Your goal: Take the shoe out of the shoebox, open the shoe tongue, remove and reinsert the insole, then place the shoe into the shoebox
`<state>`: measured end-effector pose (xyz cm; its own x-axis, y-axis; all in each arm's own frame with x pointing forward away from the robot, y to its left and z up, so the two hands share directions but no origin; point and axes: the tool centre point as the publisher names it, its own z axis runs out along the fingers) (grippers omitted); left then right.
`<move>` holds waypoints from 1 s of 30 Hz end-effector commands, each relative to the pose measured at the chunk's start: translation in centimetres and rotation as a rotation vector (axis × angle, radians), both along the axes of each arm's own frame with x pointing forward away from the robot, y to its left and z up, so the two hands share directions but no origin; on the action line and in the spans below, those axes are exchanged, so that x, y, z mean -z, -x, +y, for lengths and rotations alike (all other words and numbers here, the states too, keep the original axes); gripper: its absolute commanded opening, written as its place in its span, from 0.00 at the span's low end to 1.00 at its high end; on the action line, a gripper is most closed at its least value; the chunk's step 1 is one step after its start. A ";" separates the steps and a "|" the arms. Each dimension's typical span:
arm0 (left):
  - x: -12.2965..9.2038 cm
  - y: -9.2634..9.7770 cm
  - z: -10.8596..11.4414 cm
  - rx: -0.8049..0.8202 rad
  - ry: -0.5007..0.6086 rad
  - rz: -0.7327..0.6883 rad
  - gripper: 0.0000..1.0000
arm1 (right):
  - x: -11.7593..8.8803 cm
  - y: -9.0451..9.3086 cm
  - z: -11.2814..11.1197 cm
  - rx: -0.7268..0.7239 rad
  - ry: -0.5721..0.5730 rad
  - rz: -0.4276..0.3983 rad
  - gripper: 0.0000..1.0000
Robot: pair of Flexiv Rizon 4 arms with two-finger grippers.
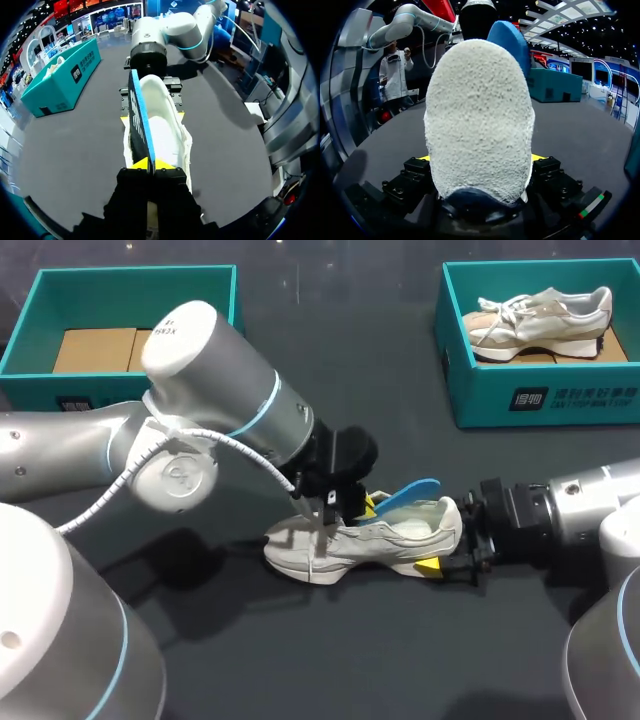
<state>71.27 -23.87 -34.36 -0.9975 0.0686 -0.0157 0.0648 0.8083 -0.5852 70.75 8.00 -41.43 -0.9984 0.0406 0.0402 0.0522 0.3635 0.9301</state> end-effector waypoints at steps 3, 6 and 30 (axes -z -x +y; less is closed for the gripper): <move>-1.3 0.0 -2.1 0.006 0.005 -0.033 0.00 | 0.0 0.3 0.1 0.000 0.003 0.000 0.00; -1.7 -0.5 -3.1 0.000 0.004 -0.042 0.00 | 0.0 0.3 0.1 0.000 0.003 0.000 0.00; -1.8 1.0 -5.0 -0.061 0.061 -0.143 0.76 | 0.0 0.3 0.1 0.000 0.003 0.000 0.00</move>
